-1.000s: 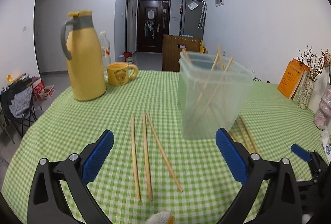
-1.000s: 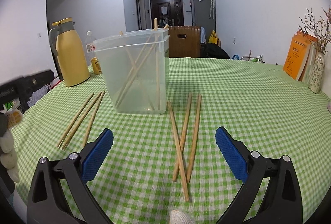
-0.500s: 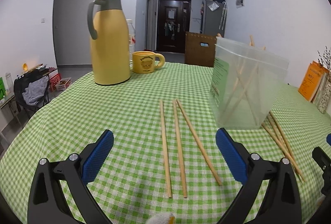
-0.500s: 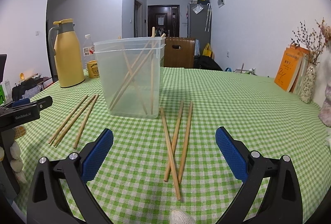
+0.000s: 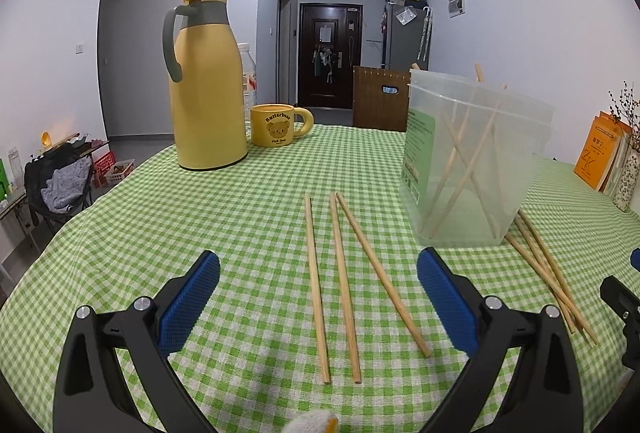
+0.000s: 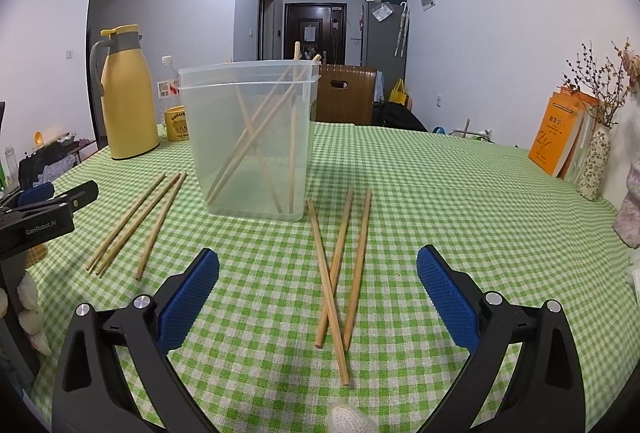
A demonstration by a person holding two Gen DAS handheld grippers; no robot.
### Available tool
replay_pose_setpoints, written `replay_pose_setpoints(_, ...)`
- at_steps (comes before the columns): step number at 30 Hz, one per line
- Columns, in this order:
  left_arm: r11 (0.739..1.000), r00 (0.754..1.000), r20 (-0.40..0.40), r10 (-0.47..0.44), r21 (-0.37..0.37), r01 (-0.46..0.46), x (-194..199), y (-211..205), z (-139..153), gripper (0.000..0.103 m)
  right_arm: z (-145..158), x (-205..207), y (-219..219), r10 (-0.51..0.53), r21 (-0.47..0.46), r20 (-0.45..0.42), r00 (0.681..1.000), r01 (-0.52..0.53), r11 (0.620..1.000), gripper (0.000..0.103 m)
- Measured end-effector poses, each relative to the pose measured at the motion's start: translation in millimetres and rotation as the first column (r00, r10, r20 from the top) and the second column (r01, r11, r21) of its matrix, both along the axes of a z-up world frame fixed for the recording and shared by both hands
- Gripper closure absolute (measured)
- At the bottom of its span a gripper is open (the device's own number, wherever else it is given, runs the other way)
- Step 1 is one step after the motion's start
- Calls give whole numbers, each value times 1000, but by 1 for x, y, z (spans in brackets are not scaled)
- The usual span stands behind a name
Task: Organize utensils
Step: 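Pull both tools back from the box over the remaining chopsticks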
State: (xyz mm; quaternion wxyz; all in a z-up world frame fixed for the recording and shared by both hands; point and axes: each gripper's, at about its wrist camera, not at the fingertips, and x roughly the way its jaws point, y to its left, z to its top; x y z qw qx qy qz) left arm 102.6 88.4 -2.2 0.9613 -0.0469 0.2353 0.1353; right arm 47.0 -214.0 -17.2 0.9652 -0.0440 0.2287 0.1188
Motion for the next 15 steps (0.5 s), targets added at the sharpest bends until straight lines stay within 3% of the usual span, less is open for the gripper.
replay_pose_setpoints(8,1000,1000,22,-17,22,16,-4,-7,2,7,-5,18,-4,-50,-7,-91,995,50,999,8)
replay_pose_setpoints(15,999,999,34,-28,35,27,-7,-11,3,7,2,23,-11,-50,-14,-111,993,49,999,8)
